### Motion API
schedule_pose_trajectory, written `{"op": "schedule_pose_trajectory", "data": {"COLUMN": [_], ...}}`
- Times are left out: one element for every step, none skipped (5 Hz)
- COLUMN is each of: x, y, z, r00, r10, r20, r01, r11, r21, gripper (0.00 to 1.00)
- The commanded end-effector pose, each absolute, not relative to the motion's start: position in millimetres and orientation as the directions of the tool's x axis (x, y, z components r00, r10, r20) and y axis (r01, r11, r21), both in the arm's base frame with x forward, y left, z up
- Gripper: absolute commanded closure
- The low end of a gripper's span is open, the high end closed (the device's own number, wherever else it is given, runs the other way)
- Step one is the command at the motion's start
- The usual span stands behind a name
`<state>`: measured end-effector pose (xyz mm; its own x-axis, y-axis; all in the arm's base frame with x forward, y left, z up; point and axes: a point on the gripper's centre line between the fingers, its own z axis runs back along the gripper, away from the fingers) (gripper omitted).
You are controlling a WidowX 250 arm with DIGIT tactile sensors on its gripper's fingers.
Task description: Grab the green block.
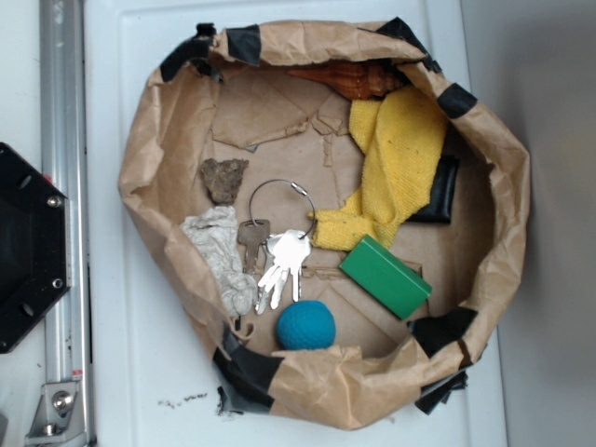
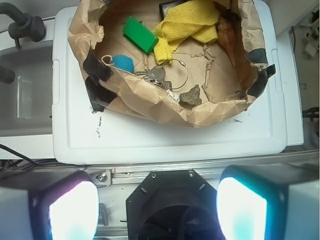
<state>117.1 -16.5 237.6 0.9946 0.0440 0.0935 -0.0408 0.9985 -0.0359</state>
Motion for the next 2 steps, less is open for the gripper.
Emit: {"op": "schedule_pose_trajectory", "data": {"x": [117,161], "y": [-17,-13], "z": [238,215], "r00": [0.995,0.966], "r10": [0.044,-0.134], "r20": [0.094,0.219], "r01": [-0.041,0.153], "r11": [0.999,0.986], "r21": [-0.036,-0.071], "gripper": [0.0,0.0]}}
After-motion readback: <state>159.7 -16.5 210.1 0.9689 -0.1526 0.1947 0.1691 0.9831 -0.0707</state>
